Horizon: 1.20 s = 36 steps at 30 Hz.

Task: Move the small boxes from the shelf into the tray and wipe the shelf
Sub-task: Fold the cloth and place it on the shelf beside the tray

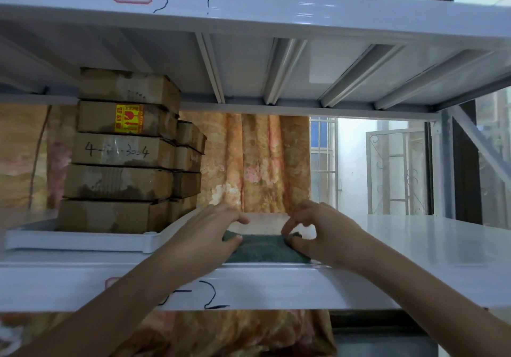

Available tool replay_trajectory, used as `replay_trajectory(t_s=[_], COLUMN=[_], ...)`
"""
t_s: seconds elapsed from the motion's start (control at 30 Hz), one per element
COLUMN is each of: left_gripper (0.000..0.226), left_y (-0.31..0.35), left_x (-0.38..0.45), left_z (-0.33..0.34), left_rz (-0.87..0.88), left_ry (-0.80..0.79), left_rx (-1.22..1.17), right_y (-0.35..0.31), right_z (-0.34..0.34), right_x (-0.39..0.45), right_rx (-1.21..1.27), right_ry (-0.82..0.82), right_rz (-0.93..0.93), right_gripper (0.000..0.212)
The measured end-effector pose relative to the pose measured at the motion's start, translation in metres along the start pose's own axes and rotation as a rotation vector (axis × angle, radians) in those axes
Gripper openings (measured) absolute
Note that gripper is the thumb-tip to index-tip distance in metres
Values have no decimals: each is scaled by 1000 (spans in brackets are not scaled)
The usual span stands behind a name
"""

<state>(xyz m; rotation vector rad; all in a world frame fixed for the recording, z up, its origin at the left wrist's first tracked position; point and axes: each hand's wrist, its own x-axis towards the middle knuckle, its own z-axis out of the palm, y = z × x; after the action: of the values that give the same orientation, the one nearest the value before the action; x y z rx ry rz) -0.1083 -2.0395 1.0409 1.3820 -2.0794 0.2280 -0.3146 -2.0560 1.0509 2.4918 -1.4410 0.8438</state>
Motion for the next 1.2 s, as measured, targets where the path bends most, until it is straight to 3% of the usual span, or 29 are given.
replay_trajectory(t_s=[0.1, 0.23, 0.3, 0.37, 0.53, 0.67, 0.73, 0.87, 1.03, 1.1, 1.2], left_gripper=[35, 38, 57, 66, 52, 28, 9, 11, 8, 22, 26], left_y=[4, -2, -8, -10, -15, -13, -10, -5, -4, -7, -12], left_x=[-5, -12, -13, -13, -10, -9, -4, 11, 18, 14, 9], left_z=[4, -1, -6, -6, -6, -8, -11, -15, -14, -10, -8], left_rz=[105, 102, 142, 200, 198, 126, 6, -137, -176, -151, -61], left_ry=[-23, -268, -372, -374, -332, -250, -146, -66, -51, -52, -118], left_rx=[29, -121, -69, 4, -184, -367, -618, -803, -783, -739, -511], right_y=[0, 4, 9, 11, 14, 16, 13, 0, 2, 8, 12], right_z=[0, -7, -9, -8, -8, -10, -10, -9, -6, -3, -1], right_x=[-4, -20, -24, -24, -20, -13, -10, -3, 5, 3, -3], right_rx=[99, 189, 31, -80, -26, 310, 512, 830, 690, 563, 497], right_ry=[-159, -335, -341, -268, -123, -91, -61, -35, 8, -34, -50], right_rz=[-86, -100, -164, -227, -246, -174, -83, 70, 84, 2, -57], right_gripper=[32, 51, 64, 68, 51, 18, 18, 16, 15, 12, 17])
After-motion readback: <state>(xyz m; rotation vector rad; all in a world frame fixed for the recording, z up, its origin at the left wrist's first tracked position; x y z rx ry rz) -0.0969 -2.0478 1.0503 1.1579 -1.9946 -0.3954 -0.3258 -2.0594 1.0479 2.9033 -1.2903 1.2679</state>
